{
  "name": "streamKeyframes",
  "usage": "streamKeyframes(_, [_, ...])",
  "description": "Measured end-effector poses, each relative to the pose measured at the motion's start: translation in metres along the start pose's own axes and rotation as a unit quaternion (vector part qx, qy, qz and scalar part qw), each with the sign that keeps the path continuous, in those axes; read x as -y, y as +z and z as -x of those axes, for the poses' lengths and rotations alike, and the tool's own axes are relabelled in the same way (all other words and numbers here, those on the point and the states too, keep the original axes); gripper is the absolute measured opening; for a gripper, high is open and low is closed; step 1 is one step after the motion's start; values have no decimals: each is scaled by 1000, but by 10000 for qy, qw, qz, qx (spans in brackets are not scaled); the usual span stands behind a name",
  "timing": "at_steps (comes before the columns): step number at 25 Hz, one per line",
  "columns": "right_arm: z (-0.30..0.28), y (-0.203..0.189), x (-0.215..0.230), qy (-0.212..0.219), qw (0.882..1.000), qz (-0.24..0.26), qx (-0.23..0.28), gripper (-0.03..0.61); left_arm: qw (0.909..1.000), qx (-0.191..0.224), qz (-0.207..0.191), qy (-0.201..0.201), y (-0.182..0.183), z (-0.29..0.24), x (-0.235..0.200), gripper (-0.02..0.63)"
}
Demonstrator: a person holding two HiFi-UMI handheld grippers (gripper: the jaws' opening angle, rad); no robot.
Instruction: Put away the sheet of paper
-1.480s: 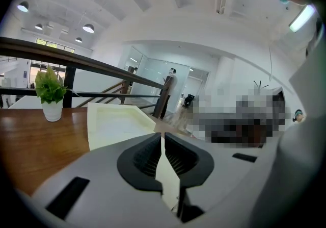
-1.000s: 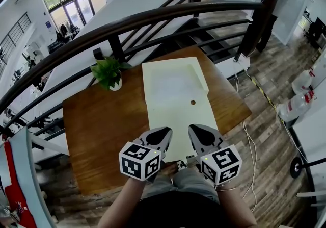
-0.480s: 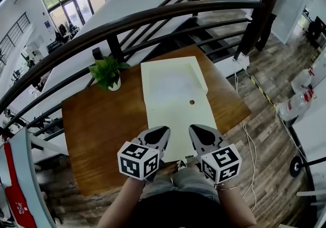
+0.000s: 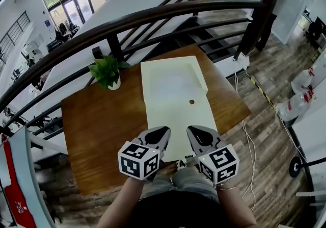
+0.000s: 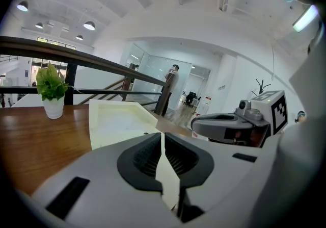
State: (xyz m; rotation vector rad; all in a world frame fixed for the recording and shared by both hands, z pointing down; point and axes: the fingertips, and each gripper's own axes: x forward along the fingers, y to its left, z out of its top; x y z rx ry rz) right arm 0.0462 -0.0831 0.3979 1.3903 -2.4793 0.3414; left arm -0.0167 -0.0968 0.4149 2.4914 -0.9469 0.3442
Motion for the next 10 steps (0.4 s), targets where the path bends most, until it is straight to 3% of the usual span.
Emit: streamKeyframes(10, [0, -4, -6, -62, 9999, -94, -5, 26, 9999, -85, 96, -40, -9, 2, 0, 32])
